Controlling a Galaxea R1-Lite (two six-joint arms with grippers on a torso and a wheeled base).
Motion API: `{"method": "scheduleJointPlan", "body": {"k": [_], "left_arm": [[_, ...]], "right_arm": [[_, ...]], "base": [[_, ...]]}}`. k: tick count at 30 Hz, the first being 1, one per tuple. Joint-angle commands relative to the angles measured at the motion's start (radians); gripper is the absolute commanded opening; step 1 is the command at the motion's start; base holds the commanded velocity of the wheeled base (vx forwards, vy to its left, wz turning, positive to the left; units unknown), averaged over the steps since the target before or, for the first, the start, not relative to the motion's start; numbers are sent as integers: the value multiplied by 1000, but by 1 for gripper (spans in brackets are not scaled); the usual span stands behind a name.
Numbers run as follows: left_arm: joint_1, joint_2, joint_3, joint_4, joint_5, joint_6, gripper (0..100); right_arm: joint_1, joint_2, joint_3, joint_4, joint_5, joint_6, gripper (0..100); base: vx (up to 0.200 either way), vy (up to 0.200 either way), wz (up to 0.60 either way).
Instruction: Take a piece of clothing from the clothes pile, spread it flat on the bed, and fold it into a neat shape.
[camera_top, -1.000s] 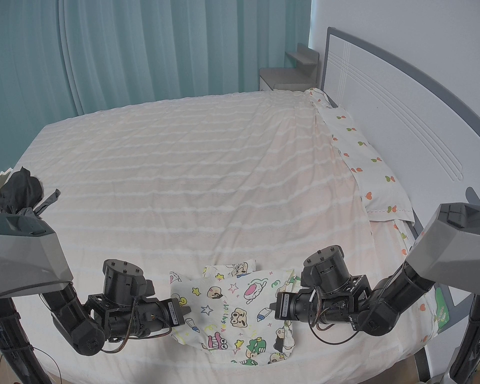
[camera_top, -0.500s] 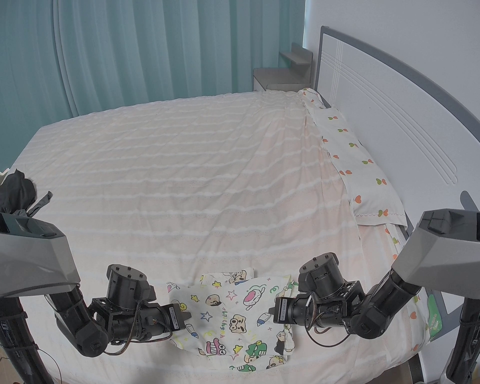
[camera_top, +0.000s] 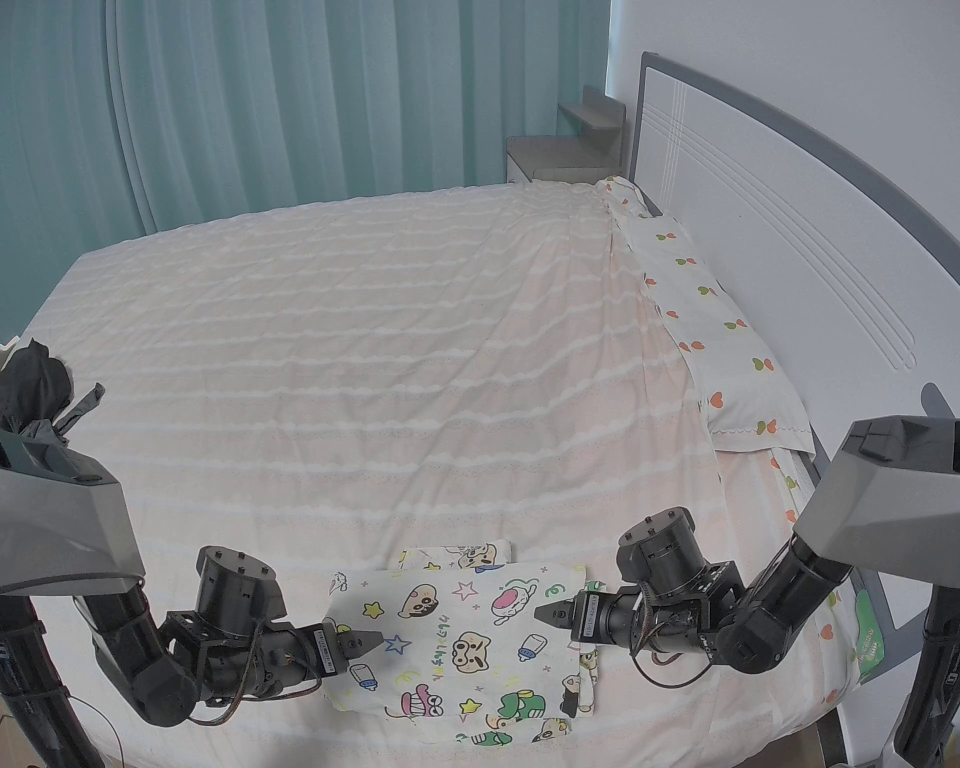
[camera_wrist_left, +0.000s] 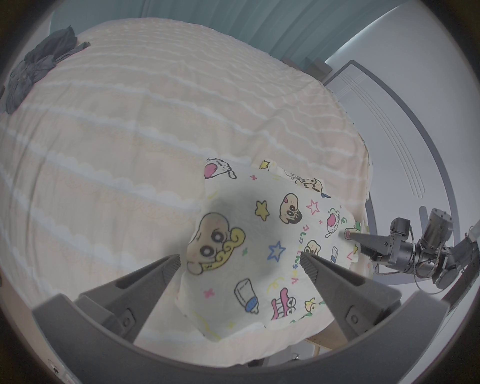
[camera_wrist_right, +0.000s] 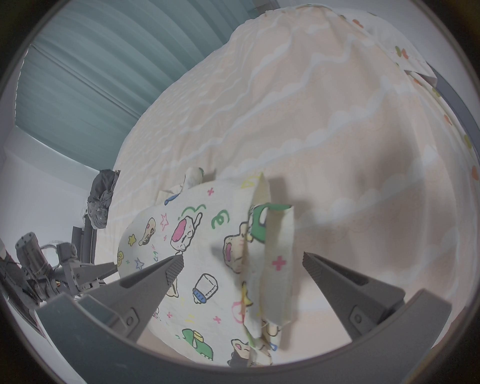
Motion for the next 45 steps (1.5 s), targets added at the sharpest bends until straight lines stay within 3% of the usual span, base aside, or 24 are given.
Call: {"method": "scheduleJointPlan", "body": {"k": [1,9,15,24,29,32,33,45], "left_arm": [[13,-112,68,-1,1,-22,100],[28,-279,57,0,-7,-53,100],[-45,-237,12,2,-25,-238,100],[-52,85,32,-134,-6,-230,100],[-49,253,123,-334,7,-171,100],[-49,266,144,-363,7,-145,100],[-53,286,210,-447,7,-111,100],[-53,284,212,-457,45,-117,100]], "right_arm": [[-26,-93,42,-4,-6,1,100],[-11,-194,34,-9,-9,1,100],[54,-154,34,-81,-9,-1,100],[88,-50,30,-109,-6,-2,100],[65,28,-1,-175,-5,-2,100],[58,39,-12,-176,-5,-4,100],[37,62,-41,-170,-5,-5,100],[-61,97,-77,-171,-9,-2,100]], "base": [[0,0,0],[0,0,0],[0,0,0],[0,0,0],[0,0,0],[0,0,0],[0,0,0],[0,0,0]]}}
